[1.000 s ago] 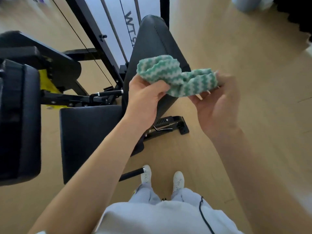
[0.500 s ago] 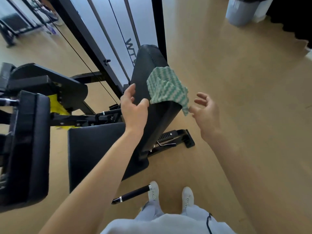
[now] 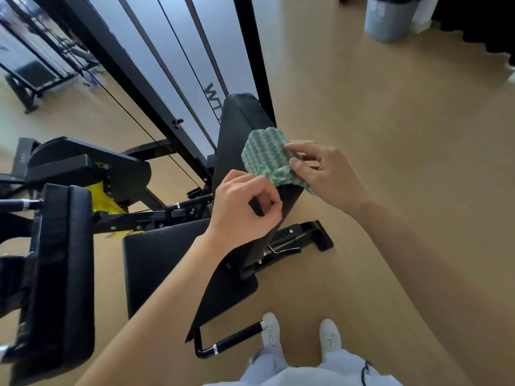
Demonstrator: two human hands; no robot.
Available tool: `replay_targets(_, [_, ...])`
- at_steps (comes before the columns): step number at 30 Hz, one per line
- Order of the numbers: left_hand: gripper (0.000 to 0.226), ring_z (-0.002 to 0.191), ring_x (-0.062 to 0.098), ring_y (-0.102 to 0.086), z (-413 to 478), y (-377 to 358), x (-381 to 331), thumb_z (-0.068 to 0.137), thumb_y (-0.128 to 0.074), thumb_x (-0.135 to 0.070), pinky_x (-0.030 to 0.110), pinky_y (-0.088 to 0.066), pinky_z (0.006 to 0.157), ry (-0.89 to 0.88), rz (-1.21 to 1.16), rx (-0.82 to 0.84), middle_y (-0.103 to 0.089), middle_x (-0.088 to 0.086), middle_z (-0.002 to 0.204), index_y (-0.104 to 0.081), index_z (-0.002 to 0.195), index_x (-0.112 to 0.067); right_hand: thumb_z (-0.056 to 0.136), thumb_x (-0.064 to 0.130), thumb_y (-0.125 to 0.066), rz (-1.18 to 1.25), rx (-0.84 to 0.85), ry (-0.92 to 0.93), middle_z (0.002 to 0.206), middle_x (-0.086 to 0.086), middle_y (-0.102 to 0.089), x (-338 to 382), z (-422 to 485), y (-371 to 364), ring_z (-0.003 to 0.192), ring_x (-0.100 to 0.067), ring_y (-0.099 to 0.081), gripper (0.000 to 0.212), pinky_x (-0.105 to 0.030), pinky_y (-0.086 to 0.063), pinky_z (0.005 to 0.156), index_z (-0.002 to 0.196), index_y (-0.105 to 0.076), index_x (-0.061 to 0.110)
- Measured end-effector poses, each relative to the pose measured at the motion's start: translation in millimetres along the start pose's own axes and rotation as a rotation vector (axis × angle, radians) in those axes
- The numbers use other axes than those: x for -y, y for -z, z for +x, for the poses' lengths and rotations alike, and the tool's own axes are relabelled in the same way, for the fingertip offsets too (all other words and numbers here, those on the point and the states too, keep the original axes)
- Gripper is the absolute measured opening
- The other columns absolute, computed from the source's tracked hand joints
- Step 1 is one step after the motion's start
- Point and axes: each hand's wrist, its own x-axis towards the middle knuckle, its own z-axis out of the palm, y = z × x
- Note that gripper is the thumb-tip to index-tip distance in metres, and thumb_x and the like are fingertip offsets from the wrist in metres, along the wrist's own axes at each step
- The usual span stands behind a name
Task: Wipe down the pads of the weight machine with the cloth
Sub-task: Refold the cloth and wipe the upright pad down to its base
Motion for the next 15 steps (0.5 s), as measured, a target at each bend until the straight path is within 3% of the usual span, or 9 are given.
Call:
replay_targets(2, [0.01, 0.049, 0.009, -0.053, 1.0, 10.2, -1.1, 0.081, -0.07, -0.01, 0.022, -0.045, 0.065, 0.108, -0.123, -0.034, -0.057, -0.004, 0.05, -0.066, 0.071, -0.009, 0.098, 0.018, -0.065, -0.013, -0.003, 0.006, 0.13, 0.008, -0.068, 1.2, 0.4, -0.4, 0.106, -0.006, -0.067, 0.028, -0.014, -0.053, 0.091, 0.124, -0.072, 0.019])
replay_targets(5, [0.017, 0.057, 0.013, -0.054, 21.1, 10.9, 6.2, 0.092, -0.062, -0.018, 0.024, -0.044, 0.06, 0.251, -0.13, -0.166, -0.065, 0.004, 0.067, -0.073, 0.085, -0.006, 0.098, 0.017, -0.065, 0.043, -0.077, -0.007, 0.123, 0.009, -0.071, 0.8, 2.2, 0.0, 0.109, -0.005, -0.068, 0.021, -0.025, -0.057, 0.092, 0.115, -0.076, 0.019])
replay_targets(8, [0.03, 0.107, 0.013, -0.066, 41.6, -2.9, 18.2, 0.102, -0.053, -0.029, 0.036, -0.054, 0.091, 0.254, -0.054, -0.009, -0.071, -0.007, 0.12, -0.076, 0.118, -0.017, 0.099, 0.016, -0.064, 0.079, -0.079, -0.016, 0.122, 0.007, -0.073, 1.6, 10.1, 3.2, 0.113, -0.006, -0.068, 0.022, -0.028, -0.057, 0.097, 0.117, -0.076, 0.018])
replay_targets(10, [0.039, 0.135, 0.017, -0.055, 43.2, -10.0, 23.3, 0.106, -0.046, -0.032, 0.041, -0.045, 0.113, 0.255, -0.006, 0.09, -0.061, -0.004, 0.144, -0.066, 0.136, -0.019, 0.101, 0.018, -0.062, 0.02, 0.112, -0.02, 0.143, 0.003, -0.06, 3.6, 14.4, 0.9, 0.133, -0.008, -0.056, 0.036, -0.027, -0.045, 0.112, 0.137, -0.064, 0.017])
replay_targets(12, [0.044, 0.15, 0.014, -0.039, 41.3, -12.8, 28.1, 0.109, -0.039, -0.032, 0.037, -0.033, 0.124, 0.251, 0.008, 0.162, -0.046, -0.001, 0.159, -0.052, 0.148, -0.018, 0.105, 0.018, -0.053, -0.032, 0.292, -0.026, 0.162, 0.004, -0.035, 3.9, 20.0, -3.9, 0.15, -0.006, -0.03, 0.05, -0.026, -0.024, 0.124, 0.153, -0.042, 0.015])
replay_targets(15, [0.049, 0.156, 0.009, -0.024, 47.3, -15.3, 44.2, 0.11, -0.035, -0.031, 0.031, -0.025, 0.127, 0.267, -0.037, 0.201, -0.03, -0.003, 0.167, -0.039, 0.156, -0.019, 0.109, 0.014, -0.041, -0.024, 0.455, -0.055, 0.17, 0.005, -0.008, 7.6, 41.0, -6.8, 0.155, -0.004, -0.005, 0.056, -0.024, -0.004, 0.126, 0.161, -0.019, 0.013])
